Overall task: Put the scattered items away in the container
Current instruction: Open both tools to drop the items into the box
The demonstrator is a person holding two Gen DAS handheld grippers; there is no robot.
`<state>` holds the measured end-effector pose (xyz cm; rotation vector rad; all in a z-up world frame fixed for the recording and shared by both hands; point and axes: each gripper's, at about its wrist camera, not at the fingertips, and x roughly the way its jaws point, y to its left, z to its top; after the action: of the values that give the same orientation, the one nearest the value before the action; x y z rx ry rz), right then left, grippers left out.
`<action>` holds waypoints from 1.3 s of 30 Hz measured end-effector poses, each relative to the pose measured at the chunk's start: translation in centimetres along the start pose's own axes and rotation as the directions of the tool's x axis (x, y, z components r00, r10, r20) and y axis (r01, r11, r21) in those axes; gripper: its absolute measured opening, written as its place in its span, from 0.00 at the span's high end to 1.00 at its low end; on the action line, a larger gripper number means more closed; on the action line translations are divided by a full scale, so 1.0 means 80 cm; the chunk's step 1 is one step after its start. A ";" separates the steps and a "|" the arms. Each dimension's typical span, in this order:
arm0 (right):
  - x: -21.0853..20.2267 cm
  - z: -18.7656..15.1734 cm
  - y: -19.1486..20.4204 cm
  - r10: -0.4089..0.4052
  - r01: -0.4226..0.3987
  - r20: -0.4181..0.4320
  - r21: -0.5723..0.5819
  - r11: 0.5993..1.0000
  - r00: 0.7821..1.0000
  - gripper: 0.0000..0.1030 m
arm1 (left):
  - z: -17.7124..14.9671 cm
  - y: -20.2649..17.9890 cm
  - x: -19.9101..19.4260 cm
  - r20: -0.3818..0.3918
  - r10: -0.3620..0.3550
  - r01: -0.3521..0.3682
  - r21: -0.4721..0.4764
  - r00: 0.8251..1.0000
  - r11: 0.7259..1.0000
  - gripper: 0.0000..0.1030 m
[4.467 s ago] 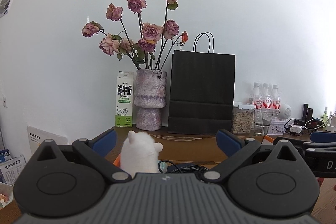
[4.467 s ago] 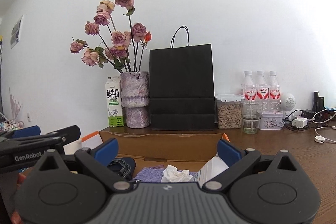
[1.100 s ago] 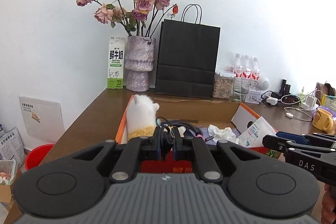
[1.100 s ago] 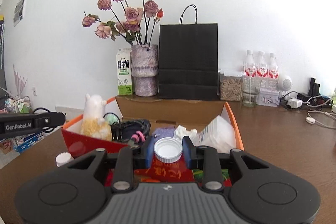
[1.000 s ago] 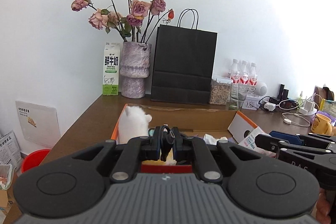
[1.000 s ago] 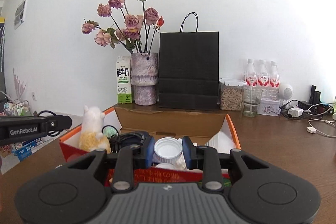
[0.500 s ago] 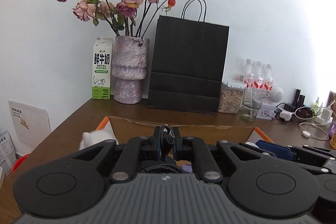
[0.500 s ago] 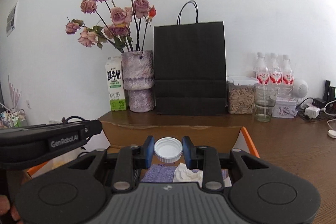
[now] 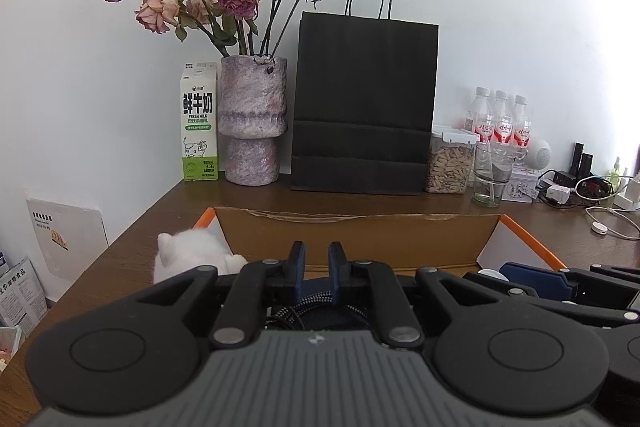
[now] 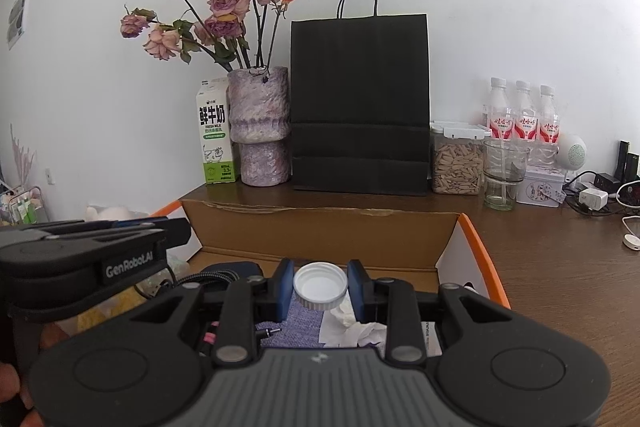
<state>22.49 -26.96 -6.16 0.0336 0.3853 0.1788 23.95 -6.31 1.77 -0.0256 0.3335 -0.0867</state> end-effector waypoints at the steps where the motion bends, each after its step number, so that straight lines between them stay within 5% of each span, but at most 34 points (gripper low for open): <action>1: -0.001 -0.001 -0.001 0.005 -0.005 0.003 0.004 1.000 1.000 0.63 | -0.001 0.001 -0.002 0.012 0.002 -0.002 -0.003 1.000 1.000 0.49; 2: -0.003 -0.002 -0.002 0.009 -0.009 0.002 0.004 1.000 1.000 0.53 | -0.002 0.001 -0.005 0.027 0.009 -0.009 -0.005 1.000 1.000 0.15; 3: -0.005 -0.003 -0.001 0.011 -0.011 0.005 0.001 1.000 1.000 0.32 | -0.002 0.002 -0.009 0.049 0.018 -0.018 -0.004 0.999 1.000 0.05; 4: -0.007 -0.004 -0.001 0.014 -0.014 0.015 -0.002 1.000 1.000 0.17 | -0.002 0.002 -0.013 0.073 0.028 -0.028 -0.004 0.997 1.000 0.00; 8: -0.018 -0.002 0.001 0.017 -0.017 0.056 -0.014 1.000 0.998 0.04 | -0.002 0.002 -0.025 0.134 0.050 -0.050 -0.003 0.990 0.999 0.00; 17: -0.025 -0.001 -0.006 0.029 -0.030 0.073 0.013 0.999 0.997 0.01 | 0.000 0.010 -0.026 0.123 0.034 -0.029 -0.039 0.992 0.999 0.00; 23: -0.034 -0.004 0.003 0.022 -0.020 0.078 -0.027 0.999 0.997 0.00 | 0.001 0.018 -0.047 0.194 0.041 -0.028 -0.069 0.980 0.997 0.00; 31: -0.050 -0.012 0.000 0.070 -0.069 0.060 -0.021 0.997 0.996 0.00 | -0.006 0.024 -0.063 0.127 0.036 -0.030 -0.050 0.991 0.998 0.00; 39: -0.081 -0.027 0.004 0.006 -0.005 0.083 -0.012 1.000 0.997 0.00 | -0.026 0.036 -0.089 0.068 0.056 -0.053 -0.044 0.996 0.998 0.00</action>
<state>15.76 -27.84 -5.75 0.0300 0.3015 0.1840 16.81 -2.87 2.05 -0.0616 0.2661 -0.0249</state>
